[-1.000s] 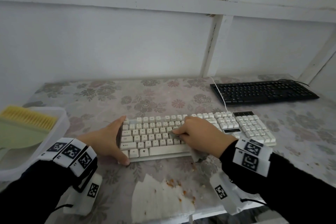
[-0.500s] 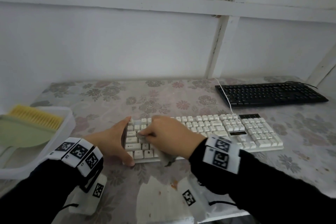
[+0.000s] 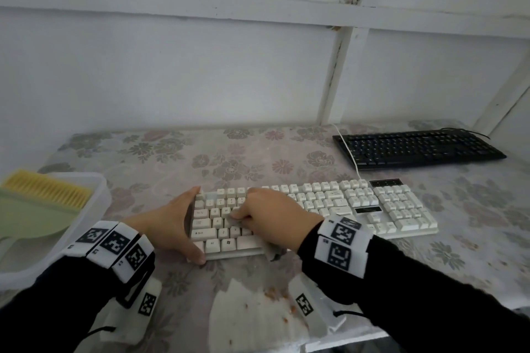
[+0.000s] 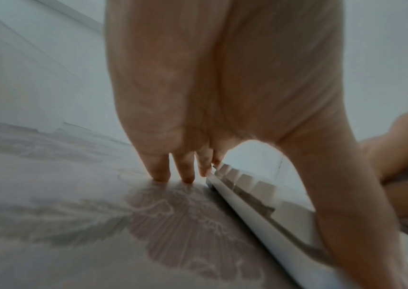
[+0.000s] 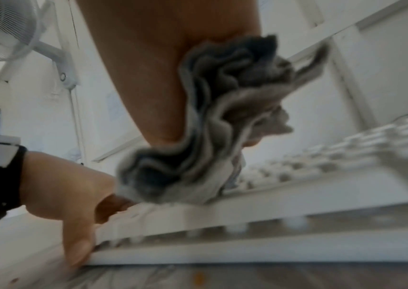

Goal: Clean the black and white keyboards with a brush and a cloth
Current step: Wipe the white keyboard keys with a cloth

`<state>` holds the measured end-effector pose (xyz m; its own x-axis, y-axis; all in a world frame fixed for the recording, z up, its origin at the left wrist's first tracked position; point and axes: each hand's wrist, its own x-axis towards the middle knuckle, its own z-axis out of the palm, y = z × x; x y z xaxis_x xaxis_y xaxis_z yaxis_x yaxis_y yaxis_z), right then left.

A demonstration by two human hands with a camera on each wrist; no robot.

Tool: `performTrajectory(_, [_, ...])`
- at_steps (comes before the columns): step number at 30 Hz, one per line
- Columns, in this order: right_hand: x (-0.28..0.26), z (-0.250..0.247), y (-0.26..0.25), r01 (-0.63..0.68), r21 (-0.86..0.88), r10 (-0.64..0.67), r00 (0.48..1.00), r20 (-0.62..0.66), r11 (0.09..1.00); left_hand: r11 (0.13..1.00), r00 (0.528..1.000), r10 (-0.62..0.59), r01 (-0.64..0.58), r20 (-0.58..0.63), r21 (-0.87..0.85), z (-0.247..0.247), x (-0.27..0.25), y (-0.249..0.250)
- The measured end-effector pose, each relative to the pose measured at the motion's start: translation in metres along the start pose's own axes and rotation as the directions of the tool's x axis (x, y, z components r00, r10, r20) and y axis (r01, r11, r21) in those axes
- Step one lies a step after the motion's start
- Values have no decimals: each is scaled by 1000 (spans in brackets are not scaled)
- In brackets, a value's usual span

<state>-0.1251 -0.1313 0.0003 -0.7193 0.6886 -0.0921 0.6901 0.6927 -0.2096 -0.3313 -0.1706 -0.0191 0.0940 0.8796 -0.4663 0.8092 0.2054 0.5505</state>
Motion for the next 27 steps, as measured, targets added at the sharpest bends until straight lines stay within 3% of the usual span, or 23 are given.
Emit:
performTrajectory(5, [-34, -11, 42, -47, -71, 47, 999, -6, 996, 999, 1000, 28, -28, 13, -37, 1, -1, 0])
performTrajectory(15, [-80, -26, 109, -260, -98, 256, 965, -53, 961, 999, 1000, 26, -25, 4, -26, 2, 1, 0])
performTrajectory(21, [-79, -17, 102, -189, 26, 191, 970, -153, 982, 1000, 1000, 3, -3, -1, -28, 3, -1, 3])
performTrajectory(27, [-86, -6, 107, -188, -55, 175, 966, -191, 981, 999, 1000, 19, -19, 9, -37, 1, -2, 3])
